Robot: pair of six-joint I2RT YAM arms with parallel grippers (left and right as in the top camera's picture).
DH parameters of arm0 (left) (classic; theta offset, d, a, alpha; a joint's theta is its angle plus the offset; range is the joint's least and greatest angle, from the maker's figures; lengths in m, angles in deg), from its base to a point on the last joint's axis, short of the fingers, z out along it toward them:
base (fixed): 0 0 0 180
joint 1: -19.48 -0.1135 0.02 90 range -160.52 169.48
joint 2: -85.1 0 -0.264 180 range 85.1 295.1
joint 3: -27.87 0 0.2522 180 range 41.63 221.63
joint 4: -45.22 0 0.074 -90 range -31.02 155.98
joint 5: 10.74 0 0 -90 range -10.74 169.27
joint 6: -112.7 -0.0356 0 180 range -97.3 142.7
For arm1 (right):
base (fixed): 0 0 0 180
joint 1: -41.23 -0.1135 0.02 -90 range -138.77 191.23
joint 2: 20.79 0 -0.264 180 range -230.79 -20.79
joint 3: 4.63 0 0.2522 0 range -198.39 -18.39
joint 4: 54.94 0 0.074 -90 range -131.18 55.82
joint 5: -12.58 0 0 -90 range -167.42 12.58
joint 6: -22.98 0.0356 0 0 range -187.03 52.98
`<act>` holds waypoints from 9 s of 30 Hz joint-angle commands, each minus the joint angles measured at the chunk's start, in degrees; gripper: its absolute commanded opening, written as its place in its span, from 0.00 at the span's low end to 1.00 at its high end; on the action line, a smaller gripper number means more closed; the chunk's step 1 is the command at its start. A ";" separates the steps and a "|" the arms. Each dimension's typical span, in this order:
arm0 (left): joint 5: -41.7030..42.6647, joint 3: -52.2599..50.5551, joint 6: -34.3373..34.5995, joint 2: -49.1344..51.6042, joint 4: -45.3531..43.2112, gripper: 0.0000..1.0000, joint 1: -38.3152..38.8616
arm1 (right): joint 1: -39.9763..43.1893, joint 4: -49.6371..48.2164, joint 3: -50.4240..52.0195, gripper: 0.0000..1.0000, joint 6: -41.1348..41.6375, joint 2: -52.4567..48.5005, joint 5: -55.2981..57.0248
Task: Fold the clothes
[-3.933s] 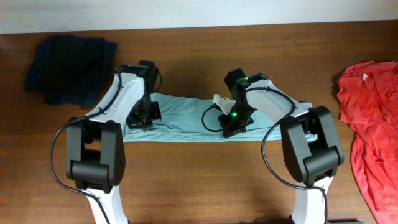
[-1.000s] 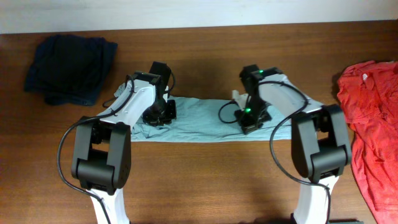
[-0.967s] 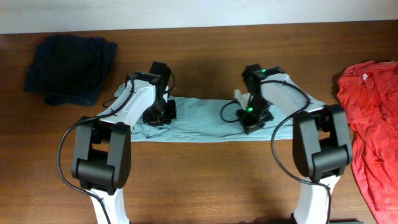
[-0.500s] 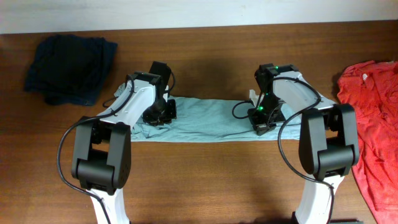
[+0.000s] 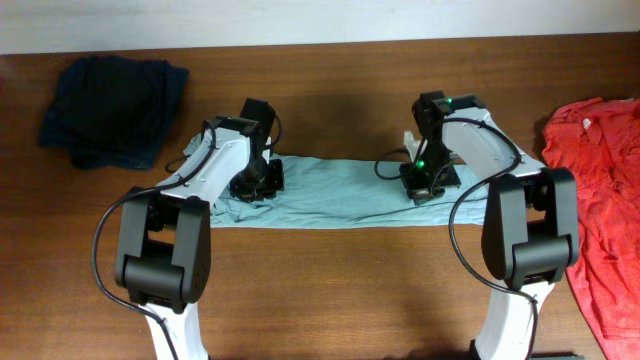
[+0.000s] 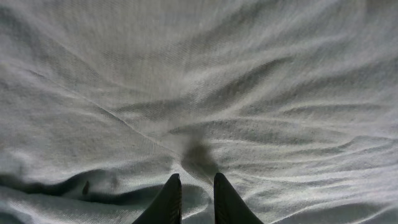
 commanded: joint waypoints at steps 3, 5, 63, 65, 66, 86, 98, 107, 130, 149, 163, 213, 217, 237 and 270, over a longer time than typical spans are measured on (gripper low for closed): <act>0.59 -0.63 -0.90 -1.29 -0.33 0.18 0.17 | 0.11 -2.60 -0.72 0.04 0.55 1.05 0.63; 0.59 -0.63 -0.90 -1.29 -0.33 0.18 0.17 | -0.22 -4.46 0.28 0.04 0.52 1.01 0.66; 0.35 -0.63 -0.92 -1.29 -0.35 0.19 0.17 | 6.49 2.69 6.51 0.04 12.13 0.74 18.88; 0.35 -0.63 -0.92 -1.29 -0.33 0.19 0.17 | 8.46 1.99 6.49 0.04 12.13 0.74 18.67; 0.35 -0.63 -0.92 -1.29 -0.35 0.19 0.17 | 9.57 1.44 6.47 0.04 12.11 0.74 18.49; 0.39 -0.63 -0.90 -1.29 -0.55 0.99 0.17 | 21.88 3.10 -8.11 0.51 -1.44 4.46 9.84; 0.61 -0.63 -0.59 -1.29 -2.56 0.99 0.17 | 24.98 2.58 -6.78 0.30 -3.02 4.33 5.09; 0.59 -0.63 -0.63 -1.29 -4.24 0.99 0.17 | 24.63 -4.92 0.17 0.29 -3.02 4.31 5.29; 0.59 -0.63 -0.63 -1.29 -4.24 0.99 0.17 | 23.93 -13.70 9.73 0.29 -2.97 4.28 3.23; 0.59 -0.63 -0.63 -1.29 -4.24 0.99 0.17 | 23.93 -10.10 4.13 0.31 -2.95 4.50 5.35; 0.59 -0.63 -0.63 -1.29 -4.22 0.99 0.17 | 24.04 -9.88 4.13 0.44 -2.73 4.39 6.67; 0.59 -0.63 -0.63 -1.29 -4.24 0.99 0.17 | 23.93 -11.17 3.63 0.04 -2.73 4.42 6.23; 0.59 -0.63 -0.63 -1.29 -4.24 0.99 0.17 | 23.93 -9.60 1.99 0.05 -2.73 4.42 6.23; 0.61 -0.63 -0.63 -1.29 -4.24 0.99 0.17 | 23.93 -8.48 -2.47 0.05 -2.73 4.42 5.75; 0.61 -0.63 -0.63 -1.29 -4.24 0.99 0.17 | 23.93 -5.18 -6.71 0.04 0.87 4.39 4.50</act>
